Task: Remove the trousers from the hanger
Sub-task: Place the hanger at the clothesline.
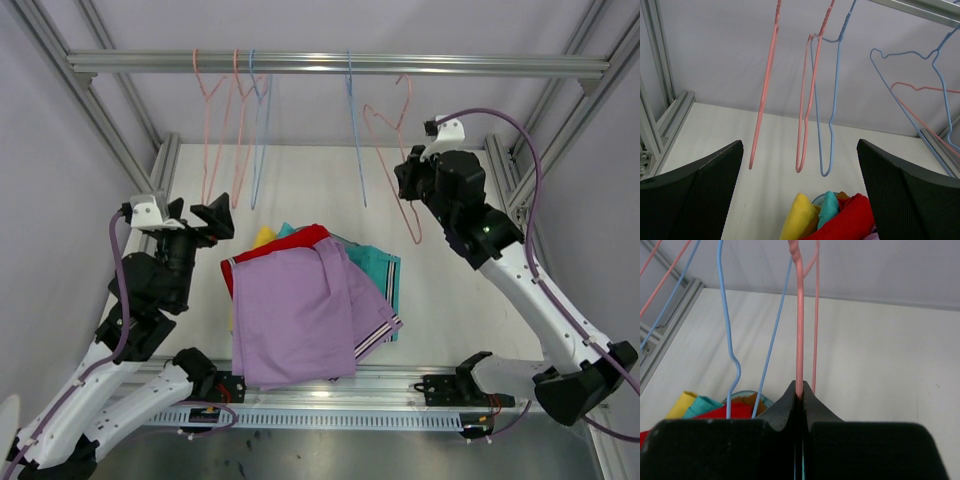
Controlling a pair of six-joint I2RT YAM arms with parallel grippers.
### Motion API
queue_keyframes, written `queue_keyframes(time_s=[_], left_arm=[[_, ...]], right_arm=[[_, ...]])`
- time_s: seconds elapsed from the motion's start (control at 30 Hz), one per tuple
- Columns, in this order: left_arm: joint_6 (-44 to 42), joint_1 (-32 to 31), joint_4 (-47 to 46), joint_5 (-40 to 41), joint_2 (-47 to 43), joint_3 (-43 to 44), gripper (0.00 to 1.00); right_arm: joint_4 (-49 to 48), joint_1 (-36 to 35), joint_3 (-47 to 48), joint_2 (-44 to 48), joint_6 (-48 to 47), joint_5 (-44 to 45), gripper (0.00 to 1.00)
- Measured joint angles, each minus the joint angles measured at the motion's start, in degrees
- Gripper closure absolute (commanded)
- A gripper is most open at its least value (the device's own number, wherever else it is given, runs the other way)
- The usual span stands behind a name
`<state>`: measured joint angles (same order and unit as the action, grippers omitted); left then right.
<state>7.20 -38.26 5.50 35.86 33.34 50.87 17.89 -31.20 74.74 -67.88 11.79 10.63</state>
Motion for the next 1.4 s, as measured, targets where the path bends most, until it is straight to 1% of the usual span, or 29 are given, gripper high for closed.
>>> queue_keyframes(time_s=[0.27,0.47,0.63,0.77,0.87,1.0,1.03,1.1,1.13,1.17,1.23,1.4], left_arm=[[-0.2,0.0,-1.6,1.1,-1.6,-1.1,0.01],[-0.3,0.0,-2.0,1.3,-1.6,-1.3,0.0],[-0.3,0.0,-2.0,1.3,-1.6,-1.4,0.01],[-0.5,0.0,-2.0,1.3,-1.7,-1.4,0.01],[-0.8,0.0,-2.1,1.3,-2.0,-1.4,0.01],[-0.8,0.0,-2.3,1.3,-2.0,-1.5,0.01],[-0.8,0.0,-2.4,1.3,-2.0,-1.5,0.0],[-0.8,0.0,-2.5,1.3,-2.0,-1.5,0.01],[-0.8,0.0,-2.5,1.3,-2.0,-1.5,0.01],[-0.8,0.0,-2.5,1.3,-2.0,-1.5,0.0],[-0.8,0.0,-2.6,1.3,-2.0,-1.5,0.01],[-1.8,0.0,-3.1,1.3,-2.0,-1.5,0.01]], right_arm=[[2.0,-0.1,13.7,-8.1,-3.5,6.3,1.0],[2.1,-0.1,20.5,-13.3,-4.4,7.4,1.0],[2.4,-0.1,24.2,-18.9,-4.8,7.5,1.0],[2.9,-0.1,24.5,-22.3,-4.7,7.0,1.0],[2.6,-0.2,22.2,-22.9,-4.1,6.4,1.0],[-3.4,-0.2,16.8,-21.5,-2.6,5.4,1.0],[-4.9,-0.1,15.2,-20.5,-2.3,5.2,0.92],[-7.2,-0.1,12.7,-18.6,-1.3,4.9,0.7],[-7.1,-0.1,11.1,-17.2,-0.8,4.6,0.51],[-6.7,-0.2,9.4,-15.9,-0.3,4.3,0.45],[-6.2,-0.2,7.0,-14.3,-0.3,3.7,0.37],[-4.5,-0.5,4.4,-12.2,0.5,3.1,0.34]])
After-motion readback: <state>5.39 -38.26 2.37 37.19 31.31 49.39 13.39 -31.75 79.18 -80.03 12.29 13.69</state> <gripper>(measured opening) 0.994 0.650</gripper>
